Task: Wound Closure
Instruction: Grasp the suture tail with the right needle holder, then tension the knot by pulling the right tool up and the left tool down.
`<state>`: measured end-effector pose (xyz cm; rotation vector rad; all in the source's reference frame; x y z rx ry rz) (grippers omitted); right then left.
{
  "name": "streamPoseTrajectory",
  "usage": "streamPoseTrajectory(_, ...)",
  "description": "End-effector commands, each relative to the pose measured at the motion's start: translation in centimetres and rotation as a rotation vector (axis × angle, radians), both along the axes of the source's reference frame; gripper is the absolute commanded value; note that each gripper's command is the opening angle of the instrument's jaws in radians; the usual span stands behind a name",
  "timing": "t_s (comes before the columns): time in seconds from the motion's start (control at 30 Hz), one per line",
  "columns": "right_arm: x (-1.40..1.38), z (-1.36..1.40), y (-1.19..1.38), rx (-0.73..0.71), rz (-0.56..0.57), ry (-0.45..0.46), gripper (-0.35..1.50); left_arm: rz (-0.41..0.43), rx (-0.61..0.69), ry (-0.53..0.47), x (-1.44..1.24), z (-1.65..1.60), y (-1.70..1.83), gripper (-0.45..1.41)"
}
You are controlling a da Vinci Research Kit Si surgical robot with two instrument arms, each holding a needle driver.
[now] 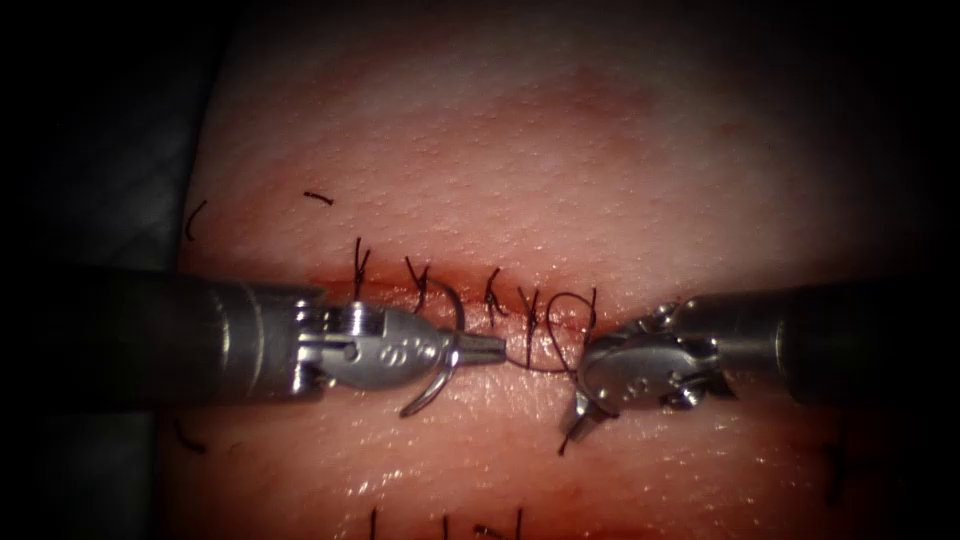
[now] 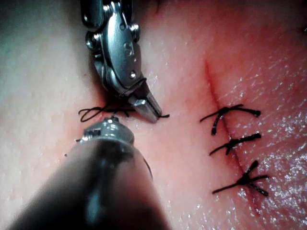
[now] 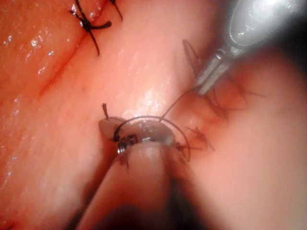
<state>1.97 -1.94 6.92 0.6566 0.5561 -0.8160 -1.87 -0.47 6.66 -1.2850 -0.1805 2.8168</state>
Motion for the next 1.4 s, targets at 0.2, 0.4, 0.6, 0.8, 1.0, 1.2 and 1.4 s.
streamPoseTrajectory(0.2,0.11,0.04,0.04,0.058,-0.003,-0.029,-0.35,0.000,-0.017,0.009,-0.05,0.03,-0.25,-0.45)
streamPoseTrajectory(0.4,0.03,-0.03,0.20,0.142,0.153,0.046,-0.35,0.002,-0.016,0.021,-0.05,0.11,-0.48,-0.45)
streamPoseTrajectory(0.6,-0.18,-0.16,0.49,0.302,0.342,0.152,-0.35,0.045,-0.001,0.059,-0.07,0.19,-0.78,-0.45)
streamPoseTrajectory(0.8,-0.32,-0.20,0.86,0.438,0.519,0.197,-0.35,0.104,0.011,0.090,-0.07,0.04,-1.09,-0.45)
streamPoseTrajectory(1.0,-0.31,-0.11,1.20,0.412,0.665,0.208,-0.35,0.182,0.031,0.125,-0.04,-0.38,-1.48,-0.45)
streamPoseTrajectory(1.2,-0.31,0.03,1.37,0.375,0.736,0.182,-0.35,0.271,0.062,0.148,-0.01,-0.46,-1.84,-0.45)
streamPoseTrajectory(1.4,-0.33,0.13,1.48,0.350,0.783,0.174,-0.35,0.350,0.115,0.129,0.00,-0.53,-2.08,-0.45)
